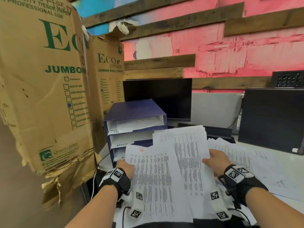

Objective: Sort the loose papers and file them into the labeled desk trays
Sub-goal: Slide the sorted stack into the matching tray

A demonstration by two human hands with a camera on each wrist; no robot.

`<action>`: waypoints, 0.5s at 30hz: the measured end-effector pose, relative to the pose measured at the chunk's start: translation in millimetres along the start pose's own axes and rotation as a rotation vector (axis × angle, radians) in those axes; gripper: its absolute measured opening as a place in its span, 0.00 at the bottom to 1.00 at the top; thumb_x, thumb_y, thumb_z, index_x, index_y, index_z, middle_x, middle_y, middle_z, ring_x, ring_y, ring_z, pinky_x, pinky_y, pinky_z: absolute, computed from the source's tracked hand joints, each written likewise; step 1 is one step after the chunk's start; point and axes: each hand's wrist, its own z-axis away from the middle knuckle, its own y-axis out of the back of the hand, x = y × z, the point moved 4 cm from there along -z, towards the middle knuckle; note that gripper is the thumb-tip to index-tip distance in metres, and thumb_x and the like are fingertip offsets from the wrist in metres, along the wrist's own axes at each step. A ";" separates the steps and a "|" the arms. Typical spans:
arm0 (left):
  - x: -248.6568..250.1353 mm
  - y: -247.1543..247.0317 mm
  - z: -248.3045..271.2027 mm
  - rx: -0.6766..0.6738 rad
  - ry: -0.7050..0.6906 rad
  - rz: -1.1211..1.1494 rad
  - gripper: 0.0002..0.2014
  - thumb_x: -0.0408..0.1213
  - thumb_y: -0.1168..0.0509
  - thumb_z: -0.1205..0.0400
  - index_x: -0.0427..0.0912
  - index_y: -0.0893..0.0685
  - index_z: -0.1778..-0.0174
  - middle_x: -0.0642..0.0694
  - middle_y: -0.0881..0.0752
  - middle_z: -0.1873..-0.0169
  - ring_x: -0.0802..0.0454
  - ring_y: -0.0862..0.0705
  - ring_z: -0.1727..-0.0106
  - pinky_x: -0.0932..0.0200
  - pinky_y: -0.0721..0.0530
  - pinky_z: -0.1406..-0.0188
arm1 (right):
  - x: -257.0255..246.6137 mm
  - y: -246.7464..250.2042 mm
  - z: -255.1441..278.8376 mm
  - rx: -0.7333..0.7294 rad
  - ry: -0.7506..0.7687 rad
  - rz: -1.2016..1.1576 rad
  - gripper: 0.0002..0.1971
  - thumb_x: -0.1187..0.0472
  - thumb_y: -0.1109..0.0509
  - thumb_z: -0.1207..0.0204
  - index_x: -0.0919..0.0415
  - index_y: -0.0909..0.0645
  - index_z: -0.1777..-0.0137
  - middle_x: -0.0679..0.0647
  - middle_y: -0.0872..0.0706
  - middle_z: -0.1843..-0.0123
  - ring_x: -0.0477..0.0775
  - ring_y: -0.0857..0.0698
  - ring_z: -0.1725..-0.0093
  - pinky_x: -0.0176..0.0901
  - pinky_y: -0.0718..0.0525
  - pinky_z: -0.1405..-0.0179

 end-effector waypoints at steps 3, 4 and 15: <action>-10.7 4.7 -1.9 0.042 0.046 -0.091 0.08 0.33 0.40 0.18 0.34 0.22 0.48 0.36 0.18 0.44 0.39 0.18 0.39 0.54 0.21 0.43 | 2.7 10.1 -2.7 0.097 -0.023 0.002 0.11 0.73 0.34 0.26 0.68 0.16 0.45 0.62 0.13 0.49 0.60 0.16 0.51 0.49 0.18 0.47; -11.7 5.4 -2.7 0.056 0.046 -0.069 0.08 0.32 0.39 0.19 0.36 0.22 0.46 0.35 0.18 0.42 0.40 0.18 0.43 0.53 0.21 0.43 | 2.9 11.4 -3.3 0.103 -0.027 0.012 0.10 0.73 0.34 0.25 0.68 0.17 0.45 0.62 0.14 0.49 0.60 0.17 0.52 0.48 0.19 0.49; -18.6 25.3 -47.0 0.138 -0.072 0.267 0.16 0.19 0.48 0.17 0.29 0.14 0.47 0.36 0.12 0.54 0.39 0.16 0.59 0.62 0.22 0.64 | 13.3 17.7 -13.5 0.157 -0.041 0.035 0.10 0.75 0.37 0.23 0.71 0.17 0.45 0.66 0.14 0.46 0.59 0.20 0.54 0.44 0.22 0.52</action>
